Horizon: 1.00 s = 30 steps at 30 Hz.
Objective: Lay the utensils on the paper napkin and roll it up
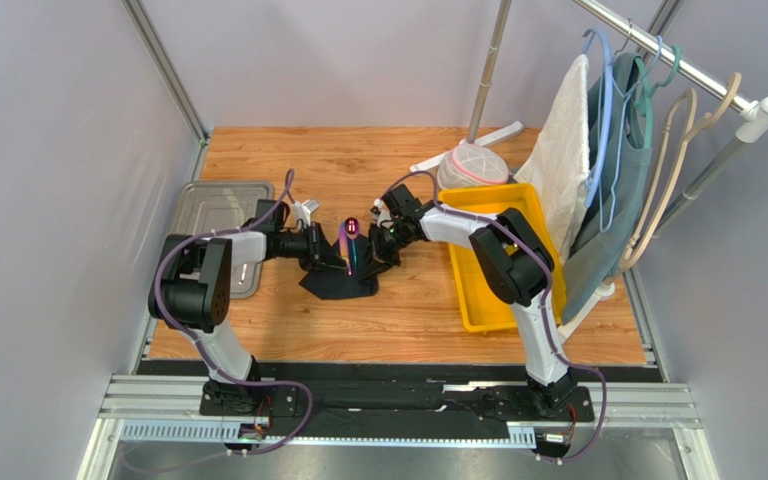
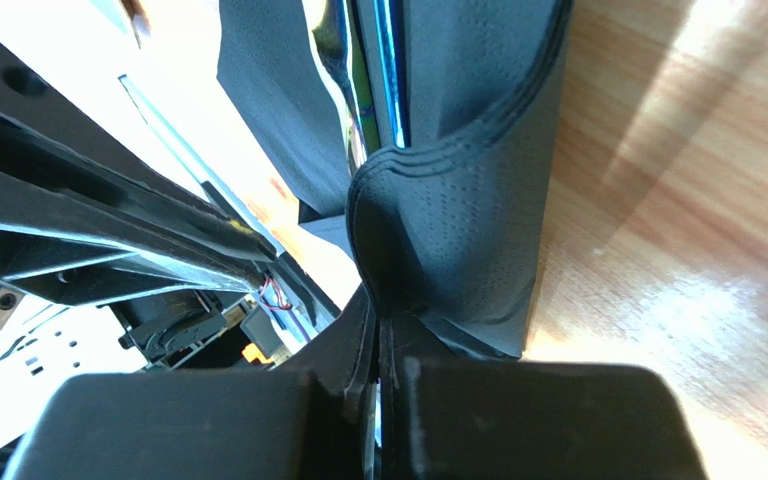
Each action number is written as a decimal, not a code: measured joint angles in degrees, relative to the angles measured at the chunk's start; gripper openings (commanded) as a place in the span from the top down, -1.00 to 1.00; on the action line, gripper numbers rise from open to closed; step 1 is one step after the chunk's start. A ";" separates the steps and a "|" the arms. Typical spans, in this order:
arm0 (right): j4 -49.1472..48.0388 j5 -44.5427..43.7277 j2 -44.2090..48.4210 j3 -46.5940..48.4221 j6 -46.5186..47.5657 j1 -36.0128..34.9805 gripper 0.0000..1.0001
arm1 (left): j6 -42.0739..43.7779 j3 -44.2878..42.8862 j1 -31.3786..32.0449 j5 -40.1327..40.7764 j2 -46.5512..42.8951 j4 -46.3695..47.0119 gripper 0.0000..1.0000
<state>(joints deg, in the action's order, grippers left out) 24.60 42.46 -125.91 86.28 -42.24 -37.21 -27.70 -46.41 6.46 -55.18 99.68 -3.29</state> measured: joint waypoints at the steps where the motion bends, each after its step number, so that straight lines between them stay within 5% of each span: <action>1: -0.02 -0.11 -0.02 0.04 -0.04 0.00 1.00 | 0.98 0.00 -0.24 -0.15 -0.39 -1.38 0.61; 14: -0.04 -0.39 -0.04 0.85 -1.42 -0.26 1.00 | 7.15 -1.03 -0.76 2.10 3.82 -14.82 0.63; 30: -2.67 -0.31 -0.68 4.50 -5.60 -3.32 1.00 | 8.13 -1.07 -0.83 4.26 5.22 -16.46 0.74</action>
<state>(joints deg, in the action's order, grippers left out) 21.93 42.15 -126.58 90.78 -47.83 -40.53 -19.57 -47.48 5.63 -50.92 104.90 -19.75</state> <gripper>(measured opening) 0.009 0.129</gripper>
